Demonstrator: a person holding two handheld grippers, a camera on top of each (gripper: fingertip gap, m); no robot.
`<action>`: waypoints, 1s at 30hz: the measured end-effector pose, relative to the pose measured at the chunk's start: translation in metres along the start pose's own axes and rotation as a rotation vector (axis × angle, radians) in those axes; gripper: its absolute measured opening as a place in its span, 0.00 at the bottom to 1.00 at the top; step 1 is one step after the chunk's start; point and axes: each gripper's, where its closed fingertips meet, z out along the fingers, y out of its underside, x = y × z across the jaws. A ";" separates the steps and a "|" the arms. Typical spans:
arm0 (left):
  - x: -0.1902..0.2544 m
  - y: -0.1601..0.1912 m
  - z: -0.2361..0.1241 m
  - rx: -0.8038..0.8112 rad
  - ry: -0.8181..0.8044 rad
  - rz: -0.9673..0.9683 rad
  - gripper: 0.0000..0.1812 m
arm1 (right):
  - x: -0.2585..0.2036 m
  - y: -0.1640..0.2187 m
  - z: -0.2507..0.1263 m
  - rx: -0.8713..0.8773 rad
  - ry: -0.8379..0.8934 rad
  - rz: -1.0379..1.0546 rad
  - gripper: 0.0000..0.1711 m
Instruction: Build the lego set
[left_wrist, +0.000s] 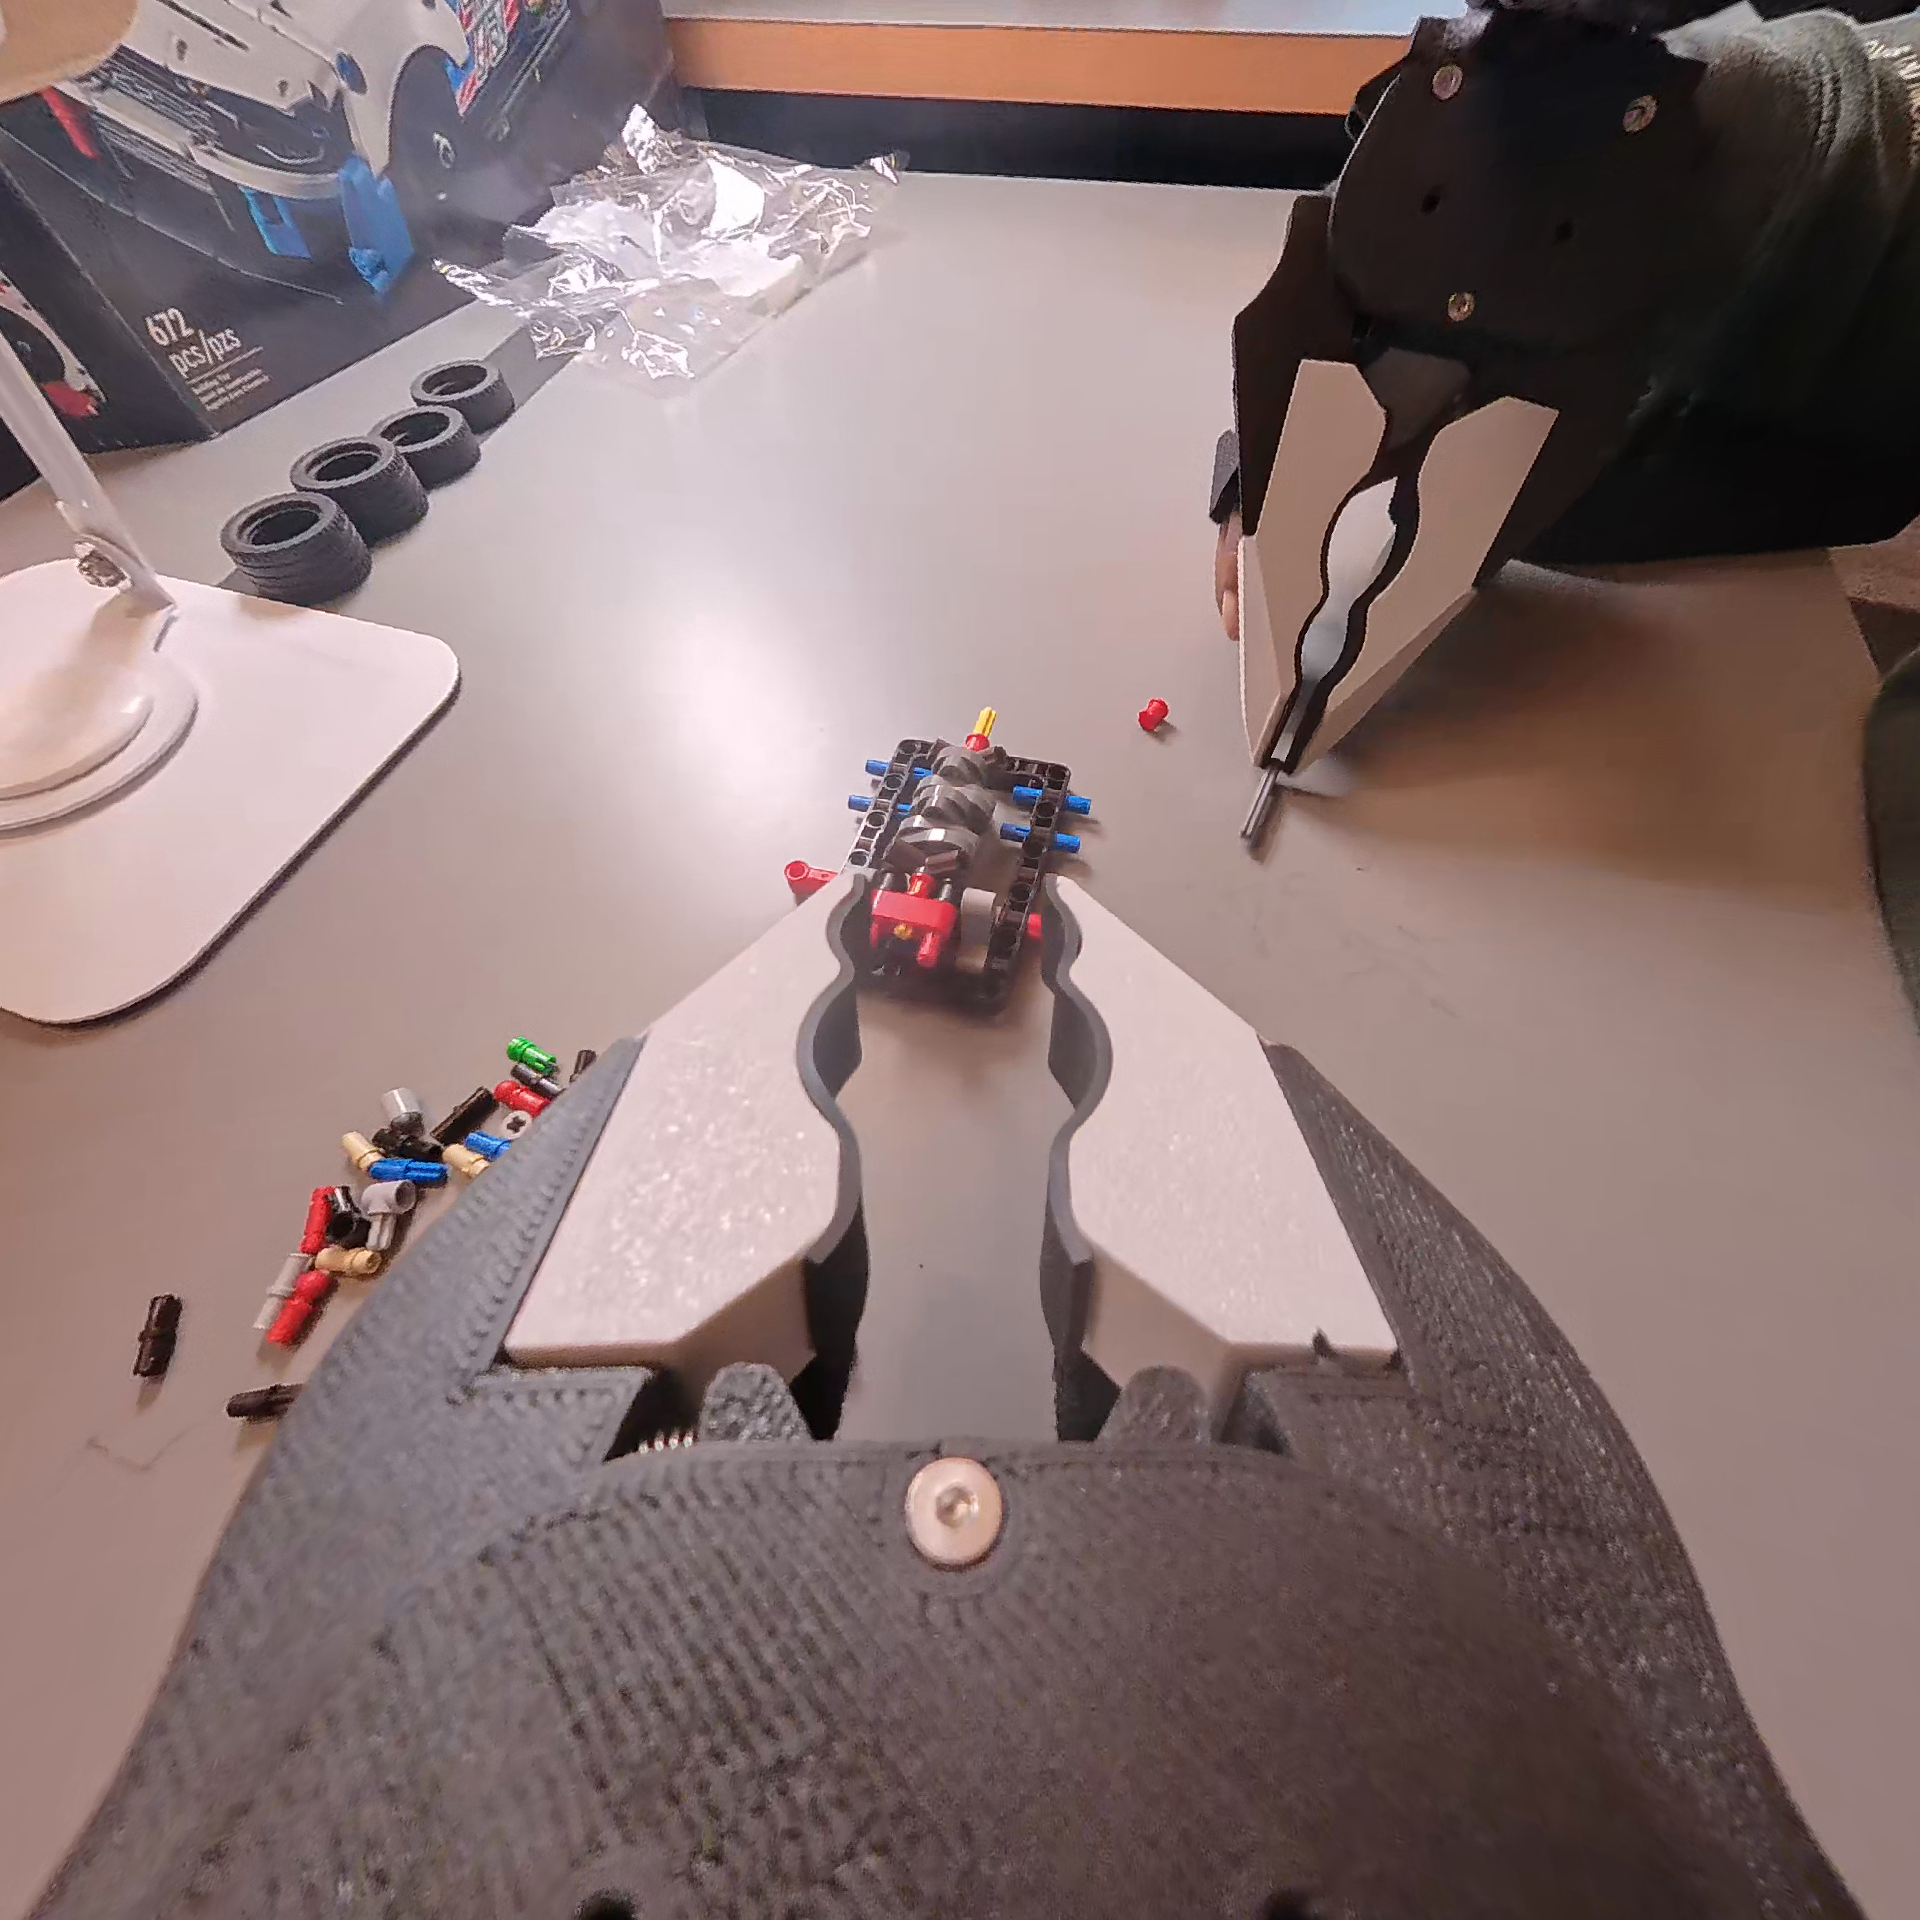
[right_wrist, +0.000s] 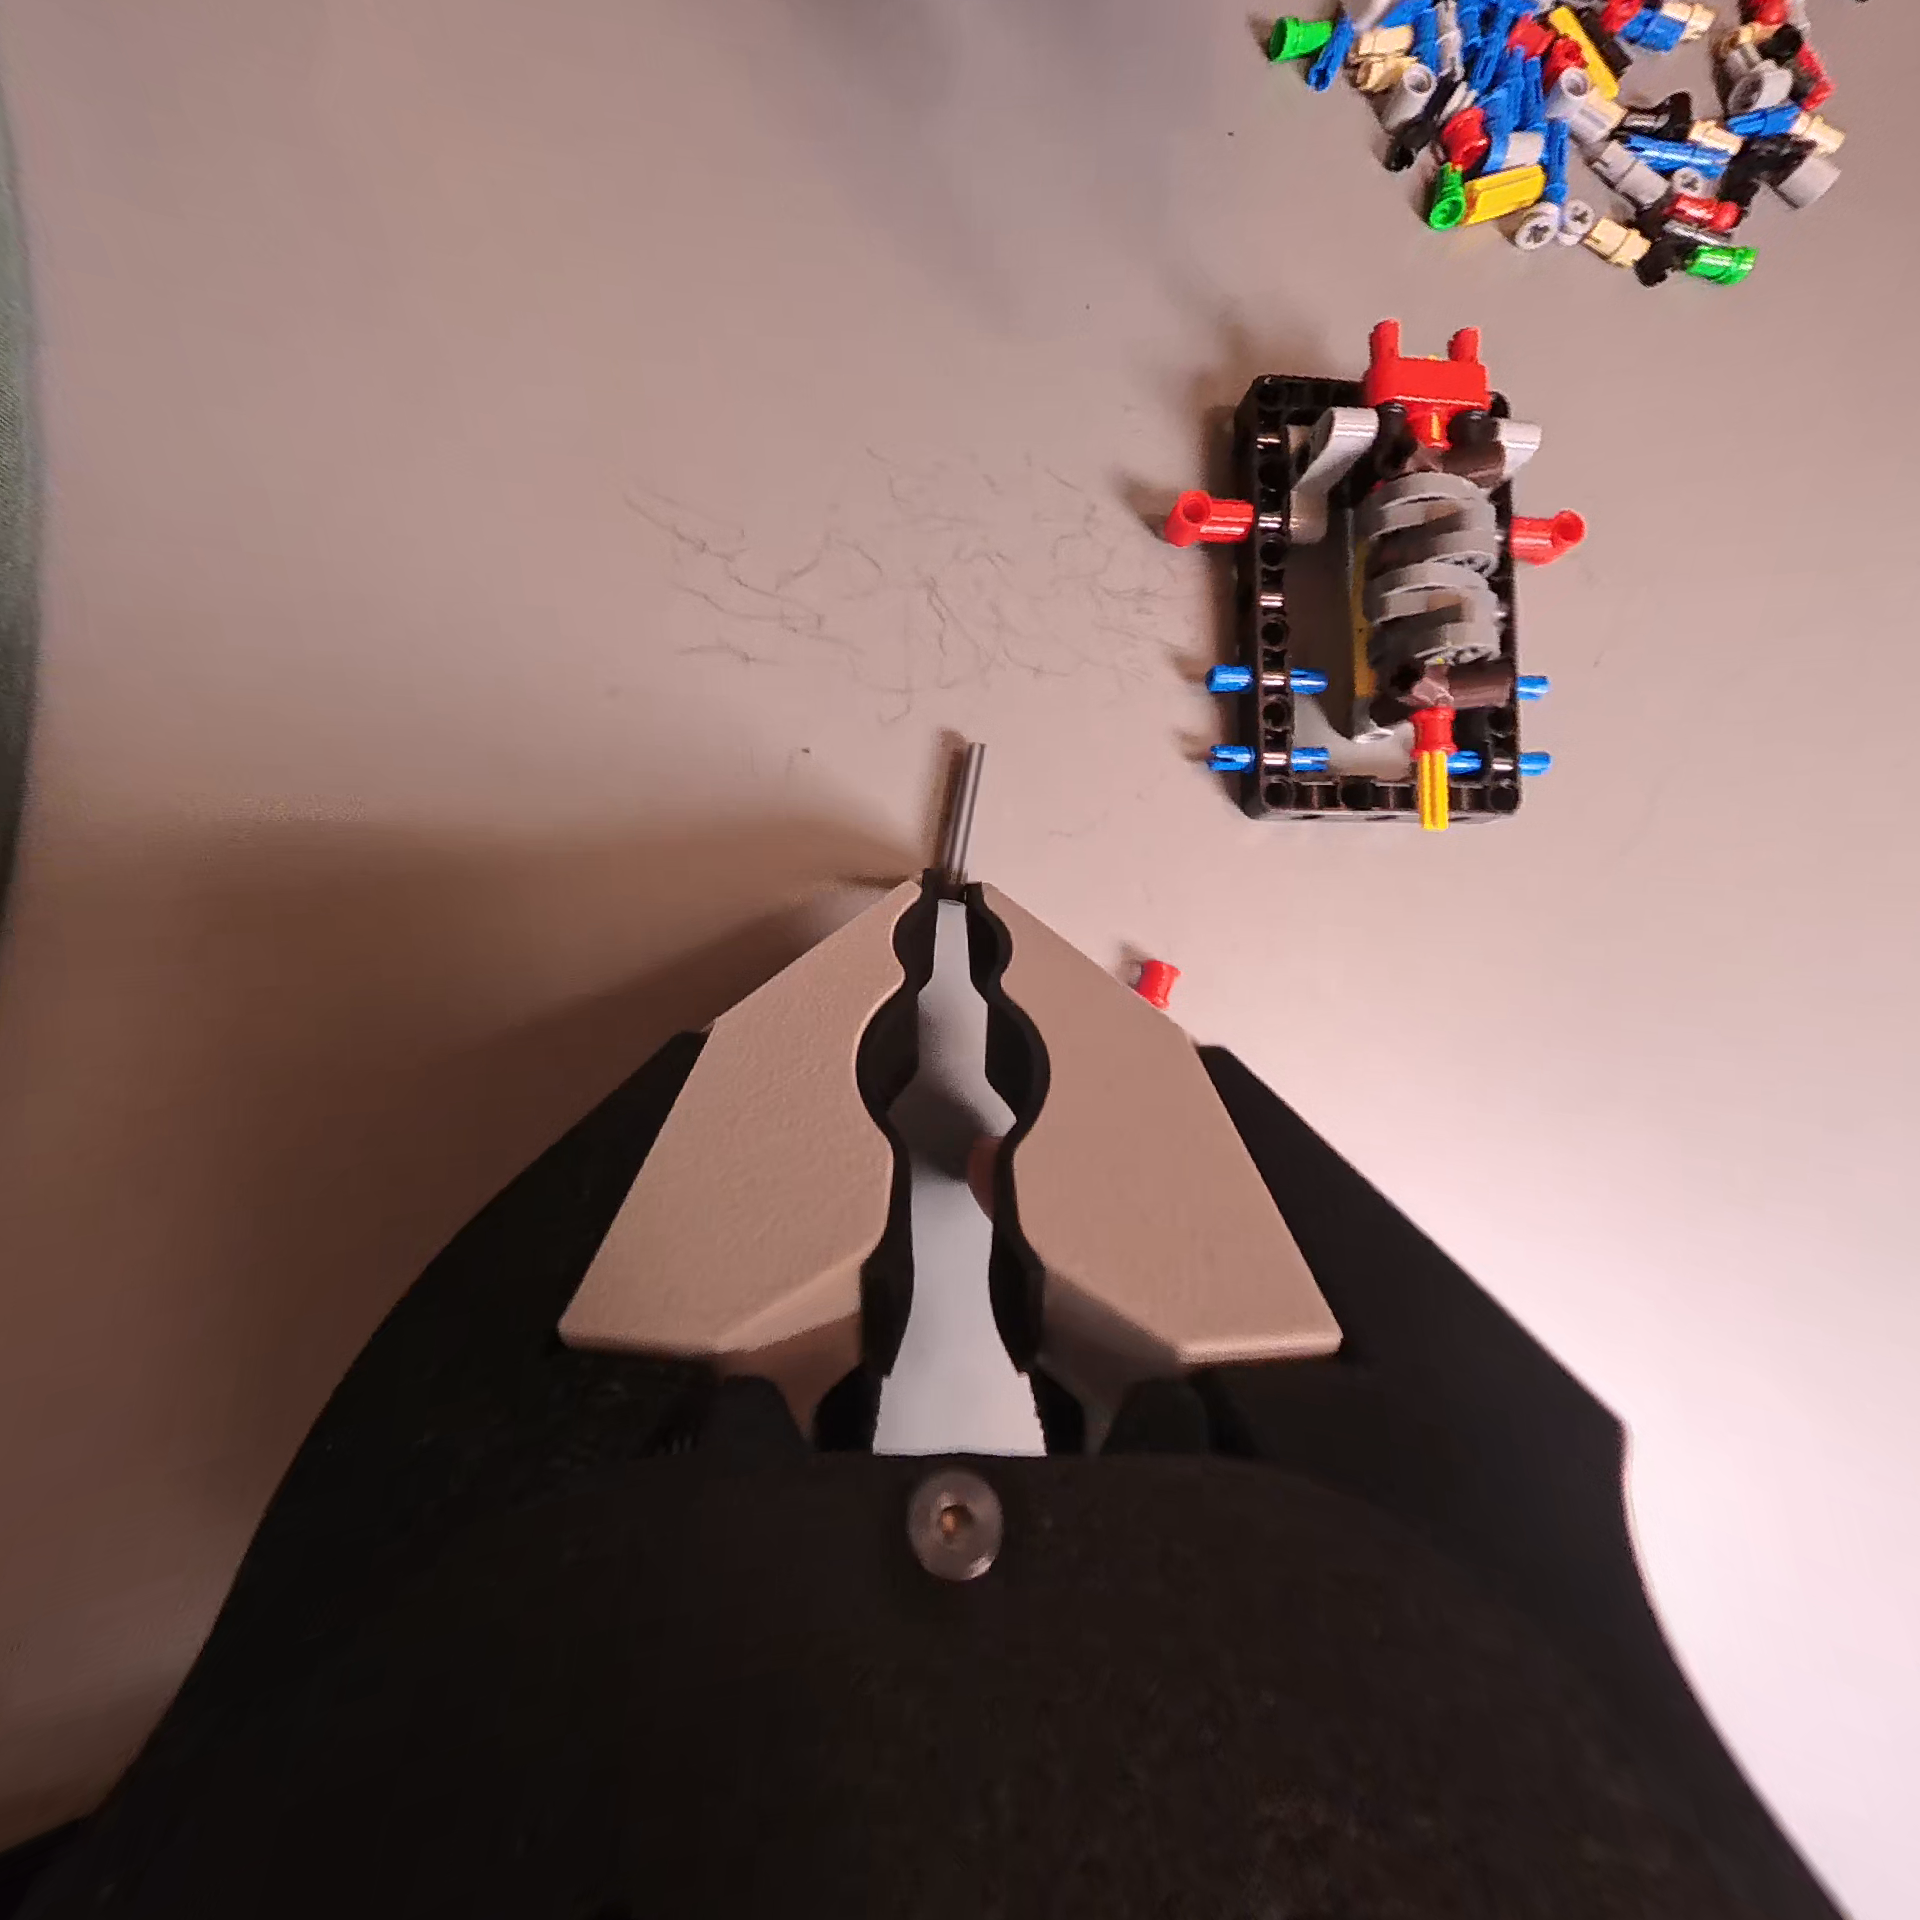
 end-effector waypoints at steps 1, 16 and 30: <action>0.000 0.000 0.000 0.000 -0.001 -0.002 0.17 | 0.002 0.001 -0.003 0.009 0.004 0.012 0.02; -0.011 0.005 0.001 0.004 -0.036 -0.020 0.19 | 0.075 0.068 -0.040 -0.131 0.147 0.133 0.02; -0.012 0.012 0.005 -0.007 -0.035 -0.023 0.20 | 0.076 0.066 -0.037 -0.104 0.146 0.115 0.03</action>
